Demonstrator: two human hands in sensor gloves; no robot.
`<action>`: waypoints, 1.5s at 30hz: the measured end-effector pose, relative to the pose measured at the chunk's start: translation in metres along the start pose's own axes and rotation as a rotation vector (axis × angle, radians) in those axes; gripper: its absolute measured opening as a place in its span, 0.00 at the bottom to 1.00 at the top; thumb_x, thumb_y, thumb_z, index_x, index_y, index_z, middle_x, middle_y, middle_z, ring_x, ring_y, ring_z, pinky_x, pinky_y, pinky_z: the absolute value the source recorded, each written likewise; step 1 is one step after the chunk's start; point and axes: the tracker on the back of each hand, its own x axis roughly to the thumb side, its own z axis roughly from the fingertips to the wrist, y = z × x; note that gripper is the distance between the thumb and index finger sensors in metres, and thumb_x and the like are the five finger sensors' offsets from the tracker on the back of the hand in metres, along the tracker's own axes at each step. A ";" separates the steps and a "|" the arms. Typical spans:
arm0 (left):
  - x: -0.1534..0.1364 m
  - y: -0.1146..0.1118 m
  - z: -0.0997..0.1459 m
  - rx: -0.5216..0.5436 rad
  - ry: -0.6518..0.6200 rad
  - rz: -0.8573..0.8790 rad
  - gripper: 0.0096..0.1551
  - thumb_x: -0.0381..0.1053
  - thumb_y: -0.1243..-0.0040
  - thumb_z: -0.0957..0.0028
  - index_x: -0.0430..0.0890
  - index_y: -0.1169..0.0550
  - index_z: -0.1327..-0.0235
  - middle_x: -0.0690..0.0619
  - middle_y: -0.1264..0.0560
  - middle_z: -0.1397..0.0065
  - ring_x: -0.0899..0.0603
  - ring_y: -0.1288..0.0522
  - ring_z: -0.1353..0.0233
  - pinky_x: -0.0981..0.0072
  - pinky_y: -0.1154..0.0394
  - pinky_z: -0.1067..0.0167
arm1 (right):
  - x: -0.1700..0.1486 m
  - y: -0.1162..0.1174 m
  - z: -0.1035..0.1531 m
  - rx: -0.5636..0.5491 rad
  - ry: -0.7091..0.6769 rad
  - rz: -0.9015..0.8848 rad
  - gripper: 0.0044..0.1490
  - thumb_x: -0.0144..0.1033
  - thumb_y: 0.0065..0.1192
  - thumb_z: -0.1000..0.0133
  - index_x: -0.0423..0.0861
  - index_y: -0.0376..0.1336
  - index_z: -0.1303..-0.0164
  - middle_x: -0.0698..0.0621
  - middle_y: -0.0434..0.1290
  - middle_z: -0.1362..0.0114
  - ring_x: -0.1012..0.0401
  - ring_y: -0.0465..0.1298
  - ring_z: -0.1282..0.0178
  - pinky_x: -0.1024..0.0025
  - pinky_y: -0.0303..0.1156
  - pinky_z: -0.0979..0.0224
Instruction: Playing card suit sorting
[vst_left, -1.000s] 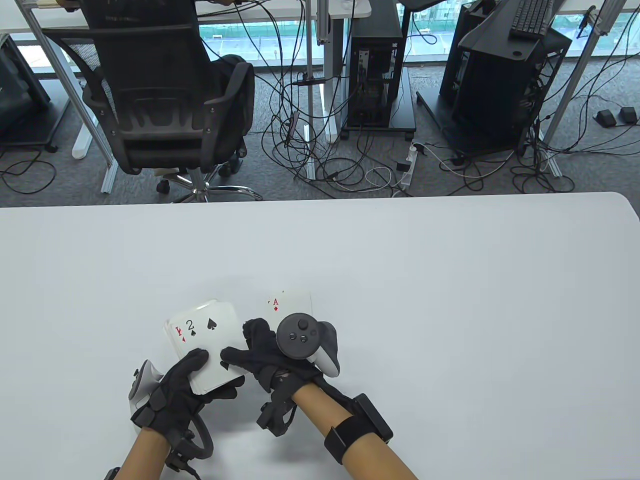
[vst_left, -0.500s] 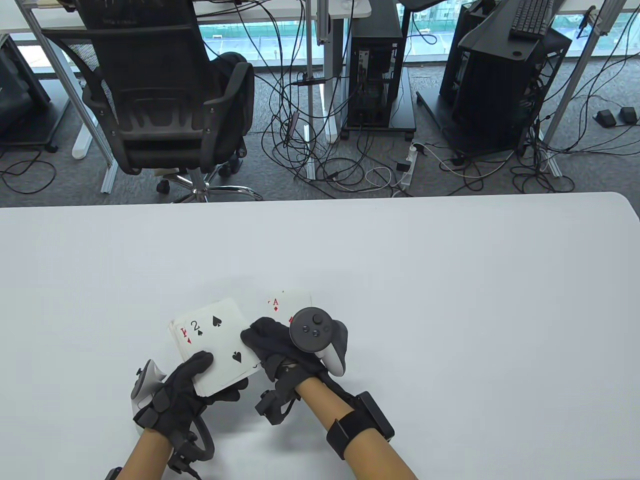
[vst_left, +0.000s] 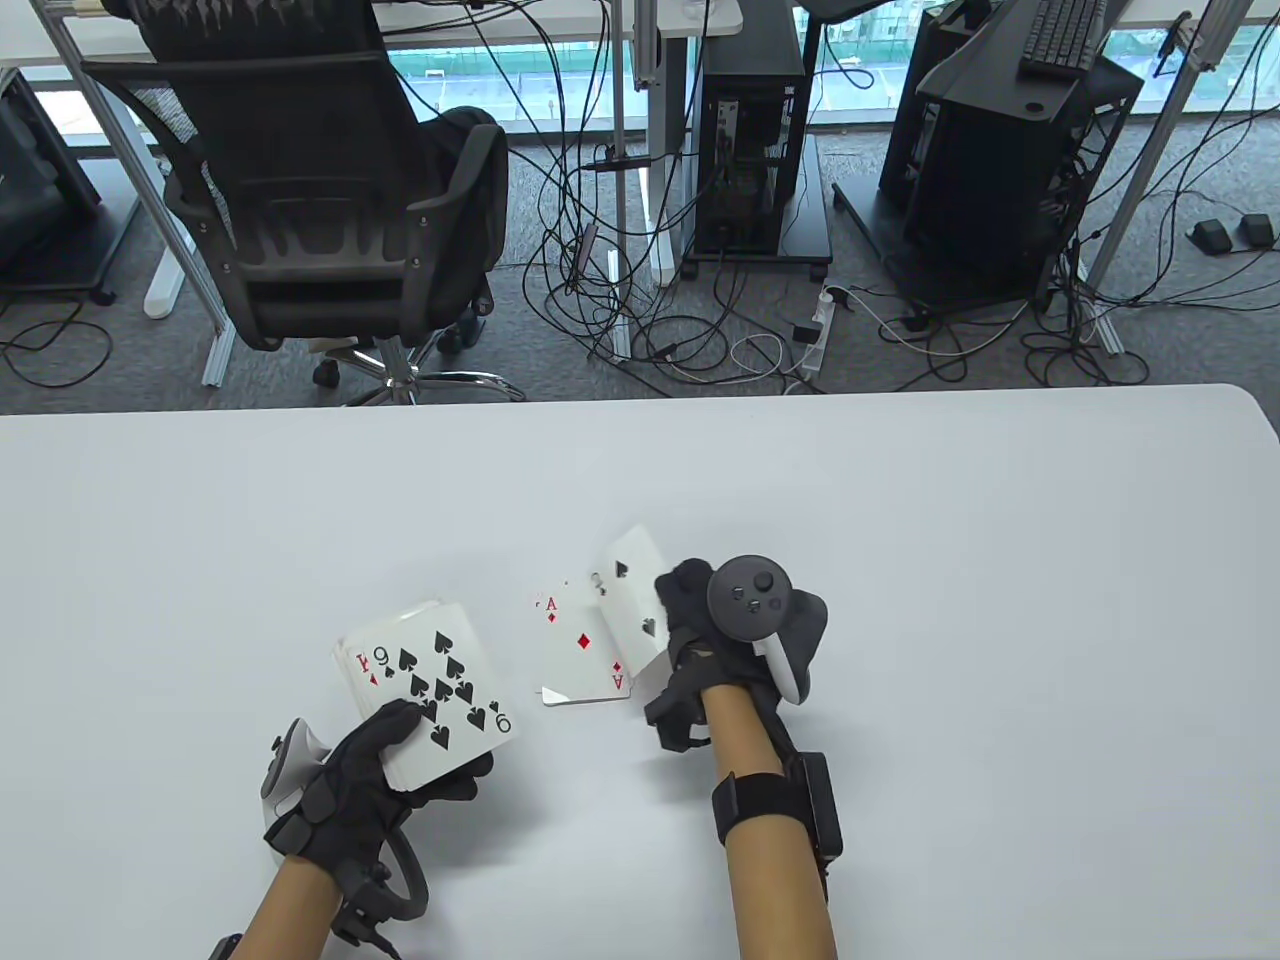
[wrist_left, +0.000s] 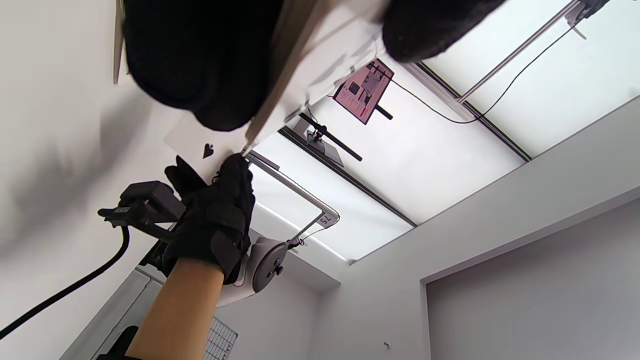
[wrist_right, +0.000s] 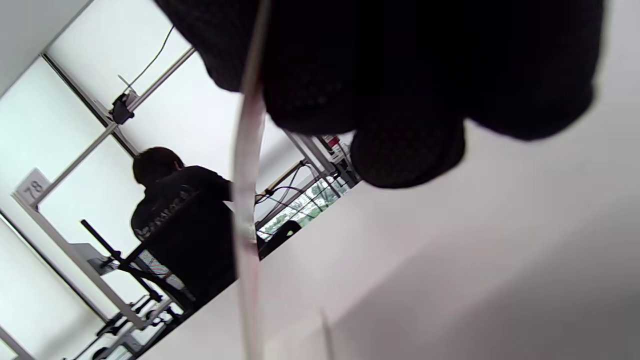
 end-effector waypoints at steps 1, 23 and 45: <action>0.000 0.000 0.000 0.001 0.000 0.000 0.37 0.63 0.50 0.29 0.45 0.48 0.20 0.36 0.37 0.25 0.36 0.21 0.36 0.54 0.21 0.42 | -0.007 -0.003 -0.001 -0.007 0.026 0.059 0.22 0.31 0.57 0.41 0.29 0.67 0.47 0.45 0.79 0.63 0.47 0.81 0.61 0.53 0.79 0.59; 0.000 0.000 0.000 0.007 0.004 0.003 0.37 0.63 0.50 0.29 0.45 0.48 0.20 0.36 0.38 0.25 0.36 0.21 0.36 0.54 0.21 0.42 | -0.045 0.038 0.000 0.279 0.251 0.980 0.28 0.34 0.51 0.39 0.25 0.65 0.44 0.39 0.78 0.59 0.42 0.79 0.56 0.48 0.77 0.55; -0.002 0.000 0.000 0.005 0.018 -0.006 0.37 0.63 0.50 0.29 0.45 0.48 0.20 0.36 0.38 0.24 0.36 0.21 0.36 0.54 0.21 0.42 | 0.092 0.049 0.046 0.127 -0.455 0.053 0.35 0.41 0.50 0.37 0.22 0.62 0.39 0.39 0.79 0.55 0.41 0.79 0.55 0.48 0.78 0.55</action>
